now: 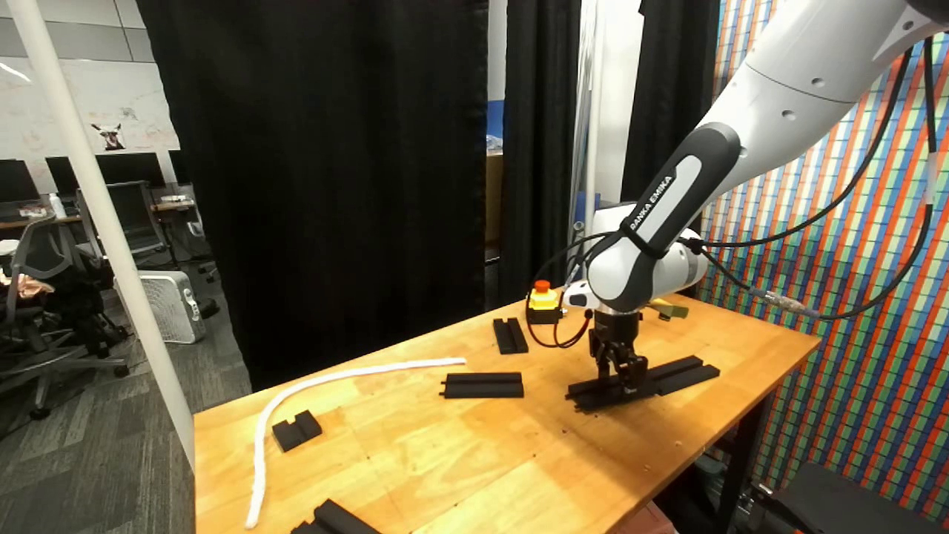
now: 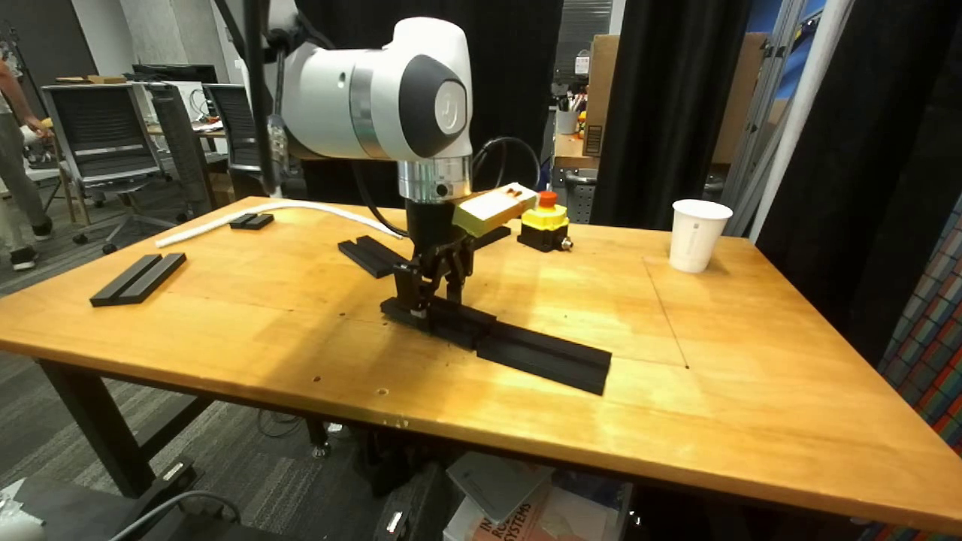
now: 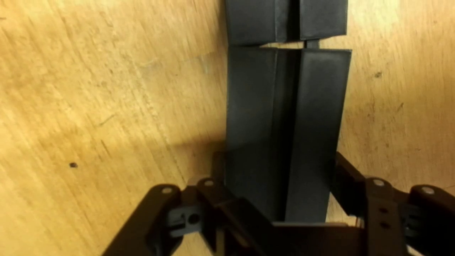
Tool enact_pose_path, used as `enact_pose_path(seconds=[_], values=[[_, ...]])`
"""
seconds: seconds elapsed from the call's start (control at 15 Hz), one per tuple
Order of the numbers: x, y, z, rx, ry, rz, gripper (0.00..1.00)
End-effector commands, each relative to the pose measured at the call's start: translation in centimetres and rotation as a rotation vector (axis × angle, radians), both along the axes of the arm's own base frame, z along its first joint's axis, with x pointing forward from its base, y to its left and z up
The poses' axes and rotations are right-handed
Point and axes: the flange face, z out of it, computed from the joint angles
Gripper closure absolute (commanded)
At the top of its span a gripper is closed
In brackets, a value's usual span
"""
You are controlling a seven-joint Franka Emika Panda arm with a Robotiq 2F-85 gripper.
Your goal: Pick up the black objects and put them in a straight line.
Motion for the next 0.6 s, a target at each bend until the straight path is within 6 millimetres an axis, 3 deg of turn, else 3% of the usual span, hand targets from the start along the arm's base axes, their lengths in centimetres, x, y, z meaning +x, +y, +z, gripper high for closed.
enact_pose_path(seconds=[0.0,0.53], values=[[0.34,-0.65,0.13,0.01,-0.01,0.014,0.54],[0.09,-1.0,-0.21,0.007,0.004,0.098,0.54]])
